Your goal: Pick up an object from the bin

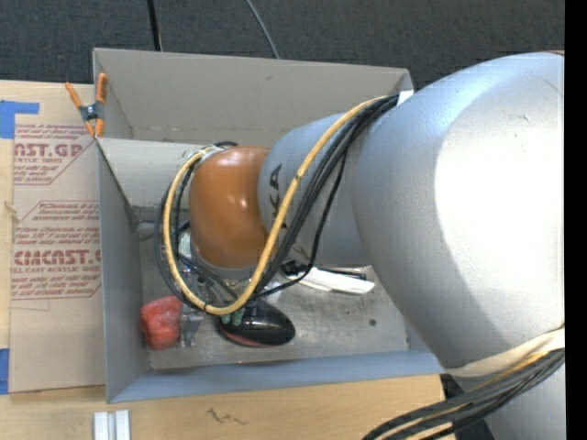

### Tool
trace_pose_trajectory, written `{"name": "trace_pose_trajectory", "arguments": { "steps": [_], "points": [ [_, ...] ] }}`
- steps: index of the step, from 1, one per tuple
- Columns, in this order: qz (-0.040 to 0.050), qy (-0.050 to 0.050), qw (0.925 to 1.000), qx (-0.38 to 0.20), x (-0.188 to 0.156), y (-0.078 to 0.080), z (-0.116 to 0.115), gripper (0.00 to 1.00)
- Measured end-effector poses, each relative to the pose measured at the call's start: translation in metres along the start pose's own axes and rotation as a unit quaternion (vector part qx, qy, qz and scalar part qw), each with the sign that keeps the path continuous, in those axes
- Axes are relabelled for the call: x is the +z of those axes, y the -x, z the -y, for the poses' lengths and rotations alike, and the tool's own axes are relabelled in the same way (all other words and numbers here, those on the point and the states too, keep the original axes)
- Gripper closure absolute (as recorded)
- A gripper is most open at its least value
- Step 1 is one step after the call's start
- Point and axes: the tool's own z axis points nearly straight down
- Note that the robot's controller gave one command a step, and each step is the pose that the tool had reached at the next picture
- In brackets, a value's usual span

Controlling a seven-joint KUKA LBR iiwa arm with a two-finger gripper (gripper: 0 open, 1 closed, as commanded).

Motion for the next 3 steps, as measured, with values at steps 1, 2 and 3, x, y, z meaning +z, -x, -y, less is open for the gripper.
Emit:
{"name": "trace_pose_trajectory", "arguments": {
  "steps": [1, 2, 3],
  "points": [
    [0.0, 0.0, 1.0, 0.0, 0.0, 0.0, 0.0, 1.0],
    [-0.0041, -0.001, 1.0, 0.001, -0.04, -0.004, 0.003, 1.0],
    [-0.0009, 0.001, 0.9999, 0.01, -0.11, 0.007, -0.003, 1.0]
  ]
}}
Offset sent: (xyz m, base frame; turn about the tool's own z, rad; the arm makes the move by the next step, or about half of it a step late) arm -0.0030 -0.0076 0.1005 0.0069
